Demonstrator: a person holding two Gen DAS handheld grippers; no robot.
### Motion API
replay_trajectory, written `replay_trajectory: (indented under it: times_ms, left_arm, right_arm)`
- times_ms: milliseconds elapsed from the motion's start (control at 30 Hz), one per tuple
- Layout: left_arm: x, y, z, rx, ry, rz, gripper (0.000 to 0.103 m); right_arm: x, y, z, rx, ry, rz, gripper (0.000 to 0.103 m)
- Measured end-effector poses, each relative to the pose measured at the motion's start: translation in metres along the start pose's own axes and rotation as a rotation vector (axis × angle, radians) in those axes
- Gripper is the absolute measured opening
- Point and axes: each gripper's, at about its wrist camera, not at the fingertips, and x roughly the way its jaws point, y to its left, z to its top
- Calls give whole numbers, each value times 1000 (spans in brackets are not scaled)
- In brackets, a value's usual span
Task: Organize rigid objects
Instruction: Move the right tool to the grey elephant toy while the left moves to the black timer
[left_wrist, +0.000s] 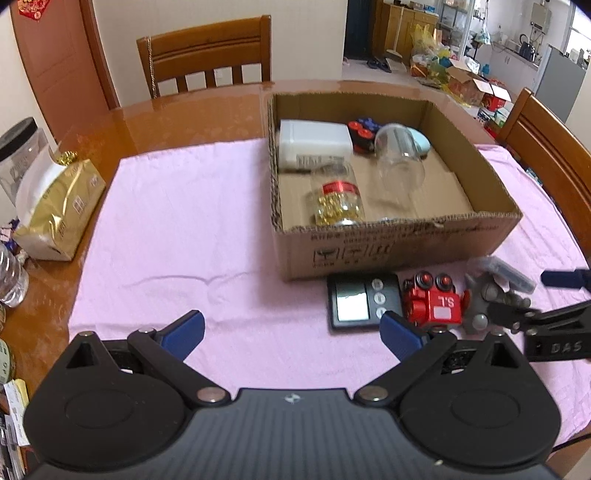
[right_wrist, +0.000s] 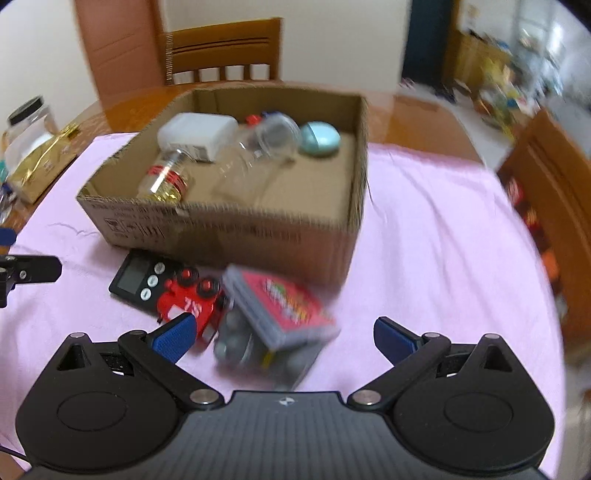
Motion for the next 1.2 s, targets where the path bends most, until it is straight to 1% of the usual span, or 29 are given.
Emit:
replay_trajectory:
  times_ms: [100, 167, 267, 367, 500, 600, 700, 733, 833, 900, 1033, 1200]
  left_arm:
    - [3, -2, -1, 13, 13, -4, 101]
    - [4, -3, -2, 28, 18, -6, 101]
    - [6, -6, -1, 49, 23, -7, 101]
    - [9, -8, 0, 64, 26, -19, 101]
    - [17, -12, 2, 80, 34, -40, 101]
    - [26, -17, 3, 90, 31, -63, 101]
    - [39, -23, 3, 97, 28, -86, 101]
    - [45, -26, 3, 103, 25, -83, 101]
    - [59, -32, 3, 120, 13, -53, 101]
    - [68, -35, 3, 126, 8, -56, 101]
    - [76, -40, 3, 122, 6, -88, 101]
    - [88, -45, 2, 135, 21, -80, 101]
  right_arm:
    - [10, 2, -11, 66, -8, -5, 103]
    - [19, 5, -13, 93, -22, -32, 103]
    - [31, 6, -13, 122, -19, -53, 103]
    - [36, 4, -16, 124, 2, -64, 103]
    - [29, -6, -26, 132, 17, -57, 103]
    - [25, -10, -36, 113, 26, -63, 103]
    - [23, -14, -42, 109, 31, -47, 103]
    - [24, -16, -44, 106, 36, -42, 103]
    - [26, -10, -48, 26, 45, -94, 103]
    - [25, -12, -50, 23, 41, -82, 103]
    - [24, -13, -50, -1, 36, -70, 103]
    - [22, -13, -55, -16, 16, -62, 103]
